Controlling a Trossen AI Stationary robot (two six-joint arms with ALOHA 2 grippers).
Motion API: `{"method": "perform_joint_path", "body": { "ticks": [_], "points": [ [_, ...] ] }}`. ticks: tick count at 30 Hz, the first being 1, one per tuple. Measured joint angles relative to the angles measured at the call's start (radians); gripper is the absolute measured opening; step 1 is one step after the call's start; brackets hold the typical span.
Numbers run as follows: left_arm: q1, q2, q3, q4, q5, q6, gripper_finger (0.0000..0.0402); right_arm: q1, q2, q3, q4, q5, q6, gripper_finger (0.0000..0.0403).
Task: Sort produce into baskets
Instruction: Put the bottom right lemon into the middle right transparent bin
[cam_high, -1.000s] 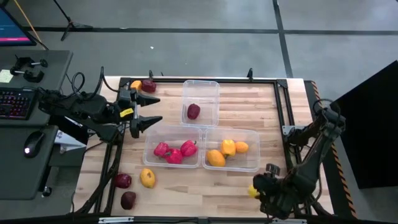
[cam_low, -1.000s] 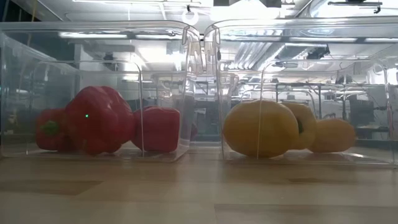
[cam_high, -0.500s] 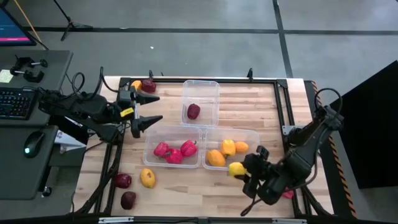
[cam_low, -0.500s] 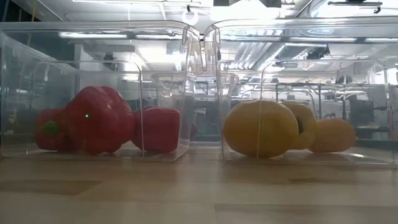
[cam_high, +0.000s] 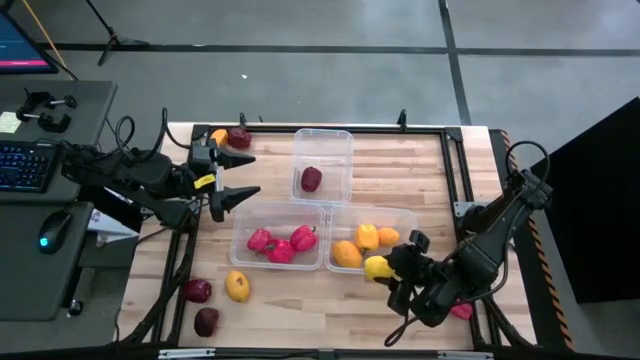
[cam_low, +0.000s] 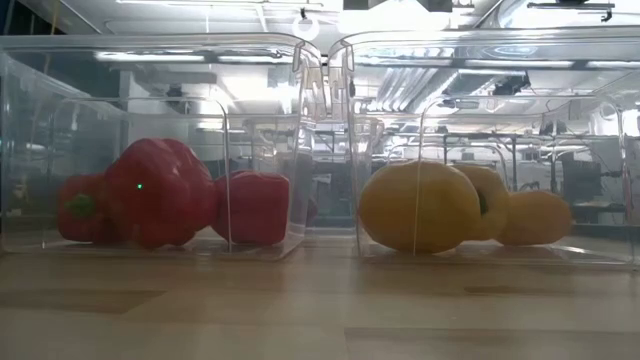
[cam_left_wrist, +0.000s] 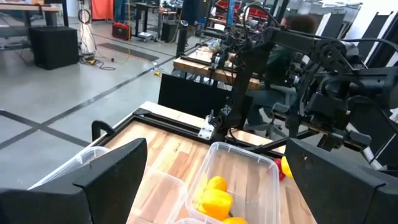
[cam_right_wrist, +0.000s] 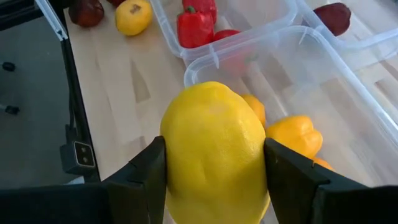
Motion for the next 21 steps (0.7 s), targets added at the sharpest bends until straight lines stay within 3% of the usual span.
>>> {"method": "perform_joint_path", "body": {
  "ticks": [12,18,21],
  "points": [
    [0.015,0.039,0.001,0.001,0.003,-0.112,0.0372,0.0,0.0,0.0,-0.001,0.066,0.002,0.0198],
    [0.085,0.167,0.001,-0.011,0.181,-0.162,0.0372,-0.026,0.0,0.0,-0.006,0.088,0.004,0.0198],
    [0.154,0.253,0.001,0.006,0.339,-0.175,0.0372,-0.034,0.0,0.0,-0.009,0.087,0.004,0.0198]
  ]
}}
